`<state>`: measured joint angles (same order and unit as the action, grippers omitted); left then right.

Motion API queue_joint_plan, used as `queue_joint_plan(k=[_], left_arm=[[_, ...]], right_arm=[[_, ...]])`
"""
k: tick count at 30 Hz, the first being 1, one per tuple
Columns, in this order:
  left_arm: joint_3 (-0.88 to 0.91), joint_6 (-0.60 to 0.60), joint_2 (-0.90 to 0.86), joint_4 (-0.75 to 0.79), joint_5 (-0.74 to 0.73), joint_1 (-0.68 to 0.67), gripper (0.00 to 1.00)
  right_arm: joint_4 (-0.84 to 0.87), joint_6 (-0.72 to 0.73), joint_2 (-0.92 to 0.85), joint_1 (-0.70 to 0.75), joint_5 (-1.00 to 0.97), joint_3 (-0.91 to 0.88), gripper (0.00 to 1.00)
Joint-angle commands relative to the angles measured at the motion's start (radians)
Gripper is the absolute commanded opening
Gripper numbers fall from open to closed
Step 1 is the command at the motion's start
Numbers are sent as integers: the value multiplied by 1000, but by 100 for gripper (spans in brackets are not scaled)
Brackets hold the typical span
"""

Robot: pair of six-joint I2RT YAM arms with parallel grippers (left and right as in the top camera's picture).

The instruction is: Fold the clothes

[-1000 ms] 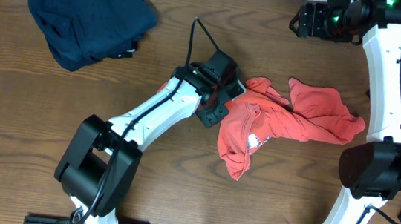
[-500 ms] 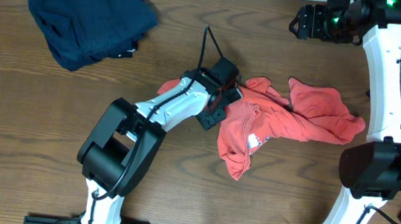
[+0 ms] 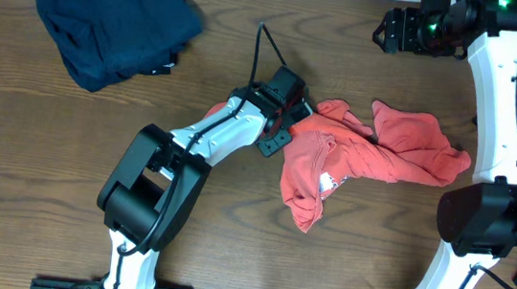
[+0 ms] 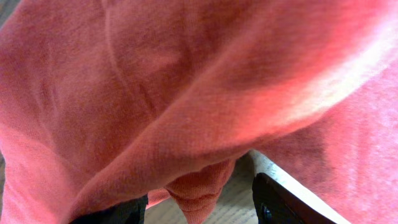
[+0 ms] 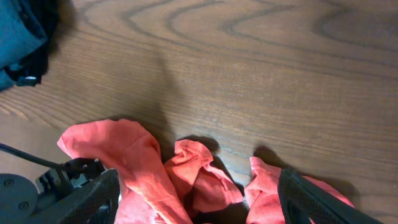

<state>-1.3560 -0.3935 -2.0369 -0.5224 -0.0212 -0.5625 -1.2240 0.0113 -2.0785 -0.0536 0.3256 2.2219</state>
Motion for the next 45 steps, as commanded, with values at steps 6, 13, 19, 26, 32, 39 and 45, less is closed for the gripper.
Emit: queue_joint_plan(k=[6, 13, 19, 26, 32, 39, 45], left_arm=[[3, 31, -50, 20, 12, 18, 6], [-48, 212, 61, -56, 95, 89, 6], [-79, 252, 303, -127, 96, 157, 6], [-79, 261, 539, -32, 89, 167, 6], [-79, 260, 571, -14, 90, 167, 6], [-79, 261, 558, -6, 90, 167, 6], [-79, 261, 577, 0, 90, 167, 6]], right_arm=[[-6, -29, -8, 8, 11, -6, 79], [-43, -51, -8, 8, -3, -6, 79], [-82, -61, -8, 6, 9, -6, 79], [-140, -76, -8, -8, 23, -6, 80], [-260, -155, -8, -13, 148, -6, 82], [-332, -228, -8, -134, 71, -13, 86], [-273, -178, -8, -246, -98, -101, 84]])
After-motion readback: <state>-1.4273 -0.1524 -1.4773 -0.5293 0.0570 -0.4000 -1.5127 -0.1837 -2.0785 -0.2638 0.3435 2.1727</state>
